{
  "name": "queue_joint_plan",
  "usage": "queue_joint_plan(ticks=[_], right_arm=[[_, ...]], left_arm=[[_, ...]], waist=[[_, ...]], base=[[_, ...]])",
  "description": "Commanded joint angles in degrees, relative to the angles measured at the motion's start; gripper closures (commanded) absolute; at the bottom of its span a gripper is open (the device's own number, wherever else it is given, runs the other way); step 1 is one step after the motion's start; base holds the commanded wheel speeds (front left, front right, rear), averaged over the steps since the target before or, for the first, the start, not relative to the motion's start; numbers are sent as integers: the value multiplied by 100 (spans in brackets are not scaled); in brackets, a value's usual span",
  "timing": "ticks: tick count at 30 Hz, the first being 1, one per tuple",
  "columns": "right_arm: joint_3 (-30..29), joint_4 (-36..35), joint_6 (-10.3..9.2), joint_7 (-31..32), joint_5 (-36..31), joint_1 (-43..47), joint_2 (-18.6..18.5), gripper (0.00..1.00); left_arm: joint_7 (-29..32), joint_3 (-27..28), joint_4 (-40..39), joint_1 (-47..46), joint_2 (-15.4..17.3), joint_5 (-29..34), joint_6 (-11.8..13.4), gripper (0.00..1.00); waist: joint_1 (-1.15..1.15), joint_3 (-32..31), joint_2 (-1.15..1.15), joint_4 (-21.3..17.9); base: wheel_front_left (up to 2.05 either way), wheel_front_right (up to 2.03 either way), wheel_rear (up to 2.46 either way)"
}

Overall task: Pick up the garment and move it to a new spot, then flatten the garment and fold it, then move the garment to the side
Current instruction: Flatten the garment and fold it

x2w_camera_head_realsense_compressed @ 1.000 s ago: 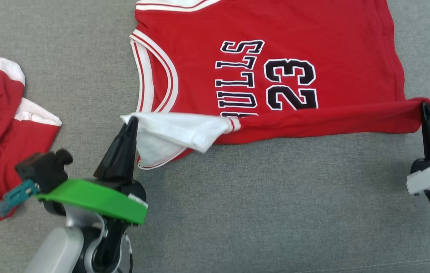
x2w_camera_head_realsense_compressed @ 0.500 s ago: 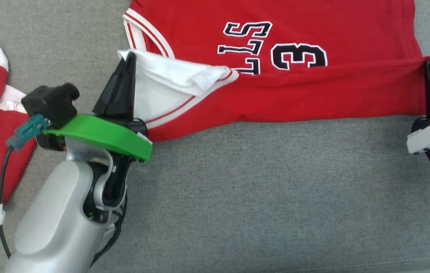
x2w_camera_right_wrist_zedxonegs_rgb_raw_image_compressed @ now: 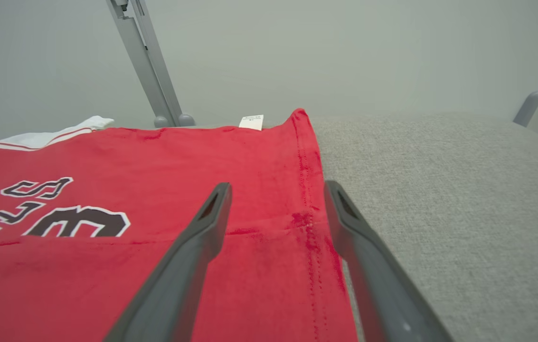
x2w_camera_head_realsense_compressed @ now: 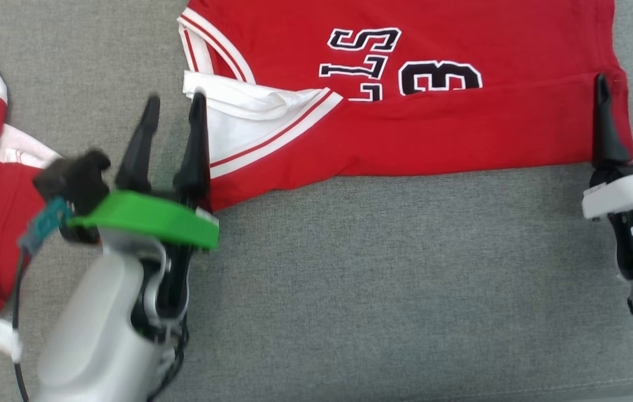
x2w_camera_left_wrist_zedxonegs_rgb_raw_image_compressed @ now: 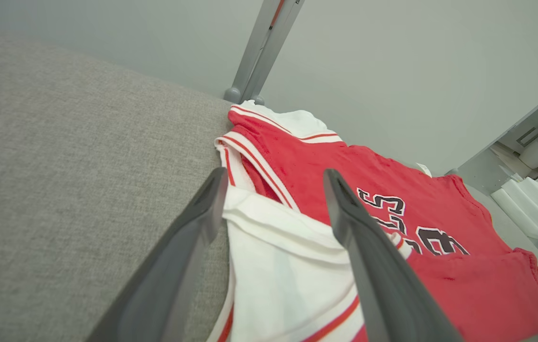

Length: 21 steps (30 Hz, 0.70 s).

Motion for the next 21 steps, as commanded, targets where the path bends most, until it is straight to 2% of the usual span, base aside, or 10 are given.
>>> queue_joint_plan(ticks=[1, 5, 9, 15, 20, 21], right_arm=[[-43, -109, -10, -18, -56, 171, 47, 0], [-147, -340, -10, -18, 68, 603, 227, 0], [-218, -420, -10, -18, 184, 831, 238, 0], [-169, -435, -10, -18, 307, 892, 350, 0], [-55, -398, -10, -18, 365, 855, 359, 0], [-48, -359, -10, -18, 373, 868, 351, 0]], left_arm=[[-65, 37, -41, 317, 14, -100, -48, 0], [-85, 9, -80, 1140, 10, -322, -61, 0], [13, -112, 7, 1515, -35, -476, -83, 0], [299, -169, 283, 1425, -139, -539, 211, 0], [397, -108, 507, 1233, -181, -602, 280, 0], [433, -115, 557, 1194, -171, -596, 292, 12]], waist=[[0, -162, 0, -59], [0, -369, 0, -39], [0, -496, 0, -7], [0, -509, 0, -51], [0, -485, 0, -138], [0, -485, 0, -155]], base=[[0, 0, 0], [0, 0, 0], [0, 0, 0], [0, 0, 0], [0, 0, 0], [0, 0, 0]])
